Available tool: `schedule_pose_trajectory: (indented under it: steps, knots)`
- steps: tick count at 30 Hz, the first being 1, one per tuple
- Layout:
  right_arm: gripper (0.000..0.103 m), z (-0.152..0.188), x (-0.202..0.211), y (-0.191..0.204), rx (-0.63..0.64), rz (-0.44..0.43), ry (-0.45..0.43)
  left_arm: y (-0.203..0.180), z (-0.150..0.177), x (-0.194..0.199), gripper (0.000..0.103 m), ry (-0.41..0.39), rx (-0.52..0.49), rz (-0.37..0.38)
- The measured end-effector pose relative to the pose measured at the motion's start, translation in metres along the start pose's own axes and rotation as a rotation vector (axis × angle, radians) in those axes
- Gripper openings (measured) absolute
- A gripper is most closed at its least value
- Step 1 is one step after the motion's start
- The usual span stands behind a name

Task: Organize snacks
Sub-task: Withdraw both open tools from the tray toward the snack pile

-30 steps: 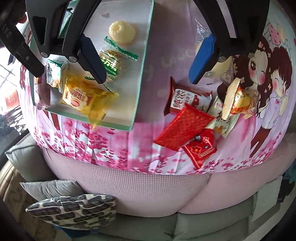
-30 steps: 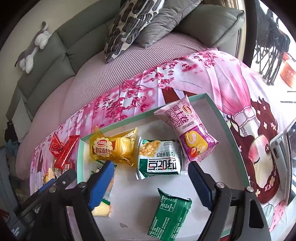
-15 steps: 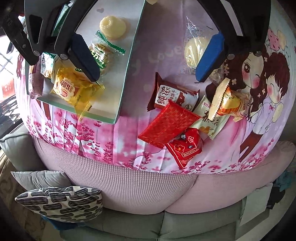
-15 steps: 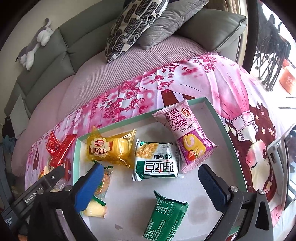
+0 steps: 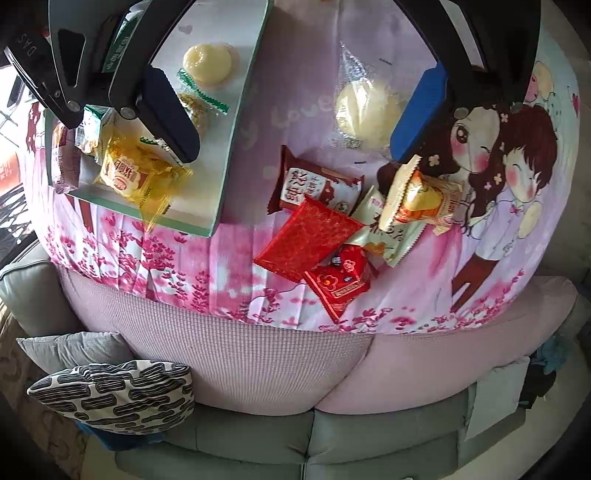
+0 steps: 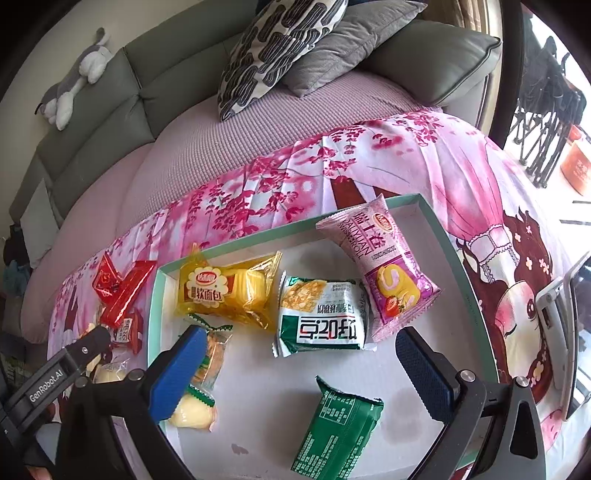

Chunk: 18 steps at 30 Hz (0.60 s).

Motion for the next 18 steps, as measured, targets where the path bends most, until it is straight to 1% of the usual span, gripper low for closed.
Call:
schedule_pose_trajectory:
  steps: [2,7,10,12,14,16,18]
  knots:
    - [0.103,0.002,-0.001,0.003,0.008,0.000,0.009,0.006,0.002,0.001,0.103,0.003,-0.001,-0.032]
    - [0.103,0.006,-0.002,0.014,0.047,0.033,0.016,0.022,0.011,-0.004,0.103,0.035,-0.003,-0.069]
    - [0.103,0.010,-0.005,0.023,0.061,0.023,0.036,0.041,0.024,-0.013,0.103,0.066,-0.034,-0.134]
    - [0.103,0.014,-0.007,0.032,0.079,0.025,0.044,0.059,0.030,-0.023,0.103,0.105,-0.009,-0.164]
    - [0.103,0.018,-0.008,0.045,0.108,0.019,0.047,0.074,0.033,-0.029,0.103,0.135,0.033,-0.155]
    - [0.103,0.023,-0.008,0.060,0.144,0.007,0.047,0.089,0.035,-0.032,0.103,0.148,0.061,-0.151]
    - [0.103,0.028,-0.010,0.075,0.180,0.000,0.048,0.104,0.037,-0.034,0.103,0.150,0.081,-0.169]
Point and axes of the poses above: each gripper's, at about its wrist camera, not at the fingertips, and x roughly against the way its jaws point, y to its left, z to its underside, the point moved 6 cm from there along -x, roughly the way its jaws point, and after that the axes turned 6 degrees about -z, right-handed, at the moved point
